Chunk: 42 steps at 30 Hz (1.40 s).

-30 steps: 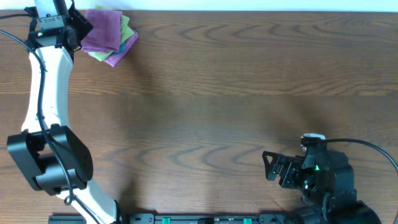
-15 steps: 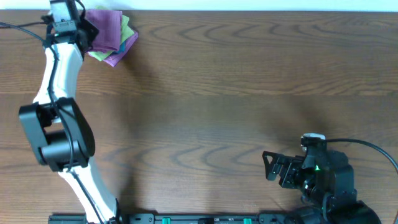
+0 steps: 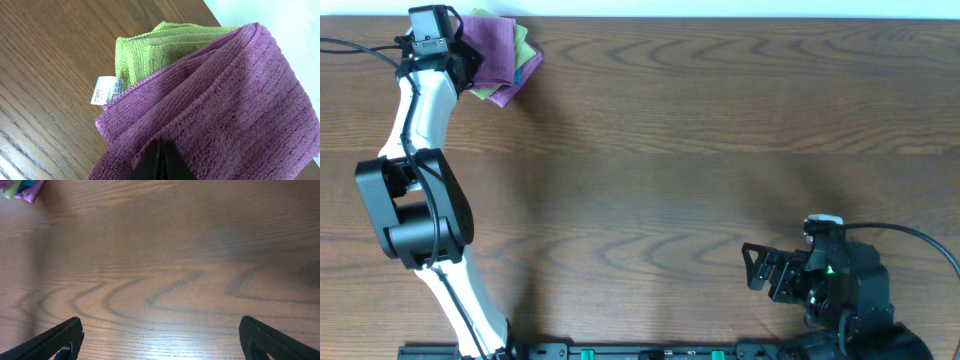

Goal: Fold the cloth
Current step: 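Open the left gripper and pull it back from the stack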

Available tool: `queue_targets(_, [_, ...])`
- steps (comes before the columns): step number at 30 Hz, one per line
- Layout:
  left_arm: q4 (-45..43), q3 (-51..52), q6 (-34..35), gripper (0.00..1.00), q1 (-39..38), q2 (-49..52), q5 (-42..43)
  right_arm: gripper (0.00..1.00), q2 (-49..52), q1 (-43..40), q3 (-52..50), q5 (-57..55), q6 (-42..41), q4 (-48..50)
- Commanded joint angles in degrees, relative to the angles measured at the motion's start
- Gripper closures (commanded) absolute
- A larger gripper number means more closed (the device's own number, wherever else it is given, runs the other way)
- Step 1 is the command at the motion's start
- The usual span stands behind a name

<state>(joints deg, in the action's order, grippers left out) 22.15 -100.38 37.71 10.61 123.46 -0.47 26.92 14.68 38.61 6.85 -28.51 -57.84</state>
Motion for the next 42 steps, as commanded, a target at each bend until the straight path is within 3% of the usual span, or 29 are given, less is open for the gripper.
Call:
queue_targets(1, [0.26,-0.72,0.11,0.94,-0.02,0.81,-1.29,0.01,-0.24,-0.46,-0.26,0.24,-0.81,-0.07])
queue_targets(4, [0.26,-0.74,-3.15,0.94,-0.02,-1.62,-1.16,0.01,-0.24,-0.46,-0.26,0.24,-0.81,-0.07])
queue_targets(6, [0.57,-0.76,-5.38,0.87,-0.04,-3.58,-0.96,0.01,-0.24,-0.46,-0.26,0.24,-0.81,-0.07])
queue_targets(9, [3.19,-0.76,-8.66,0.67,-0.04,-7.52,-0.98,0.01,-0.24,-0.46,-0.26,0.24,-0.81,-0.07])
queue_targets(15, [11.98,-0.76,-13.35,0.04,-0.04,-16.46,-0.98,0.01,-0.24,-0.46,-0.26,0.24,-0.81,-0.07])
queue_targets(23, [27.06,-0.76,-13.33,0.05,-0.04,-29.62,-0.96,0.01,-0.24,-0.46,-0.26,0.24,-0.81,-0.07])
queue_targets(42, [51.47,-0.76,-13.88,0.05,-0.04,-57.90,-1.49,0.01,-0.24,-0.46,-0.26,0.24,-0.81,-0.07])
